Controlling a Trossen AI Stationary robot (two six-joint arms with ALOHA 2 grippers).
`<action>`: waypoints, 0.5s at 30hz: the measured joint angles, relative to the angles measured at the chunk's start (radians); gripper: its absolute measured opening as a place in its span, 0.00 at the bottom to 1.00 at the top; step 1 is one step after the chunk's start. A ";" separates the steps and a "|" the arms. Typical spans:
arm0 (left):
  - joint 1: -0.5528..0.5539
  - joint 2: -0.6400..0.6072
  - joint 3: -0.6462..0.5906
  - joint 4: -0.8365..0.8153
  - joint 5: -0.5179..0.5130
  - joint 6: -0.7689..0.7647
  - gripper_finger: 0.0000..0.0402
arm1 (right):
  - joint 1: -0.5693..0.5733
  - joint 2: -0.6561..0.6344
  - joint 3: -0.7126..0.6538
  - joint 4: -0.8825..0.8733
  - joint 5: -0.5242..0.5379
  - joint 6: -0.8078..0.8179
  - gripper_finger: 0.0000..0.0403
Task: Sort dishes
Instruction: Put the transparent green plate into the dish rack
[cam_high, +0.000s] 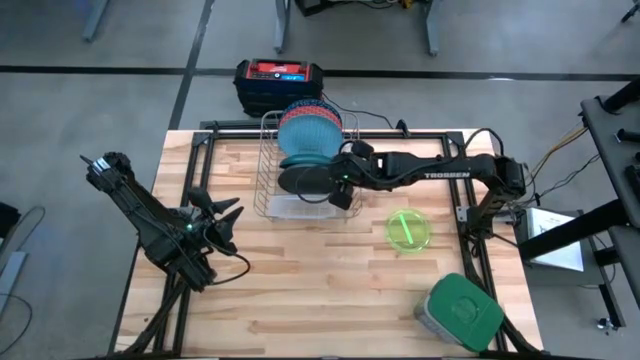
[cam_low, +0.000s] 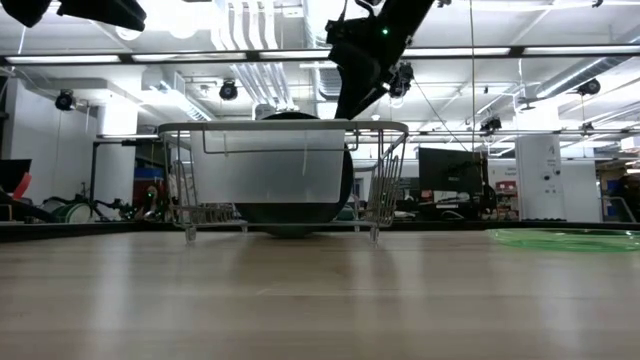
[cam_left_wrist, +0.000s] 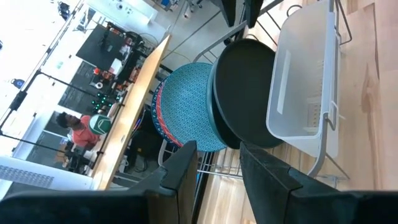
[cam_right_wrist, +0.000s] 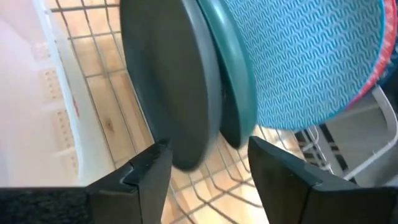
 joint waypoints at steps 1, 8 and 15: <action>0.000 0.000 0.000 0.000 0.000 0.000 0.28 | 0.000 0.000 0.011 -0.025 0.000 0.012 0.51; 0.000 0.000 0.000 0.014 0.015 -0.001 0.28 | 0.003 -0.036 0.050 -0.245 0.000 0.162 0.53; 0.000 0.000 0.000 0.029 0.051 -0.002 0.28 | 0.055 -0.087 0.007 -0.419 0.011 0.328 0.50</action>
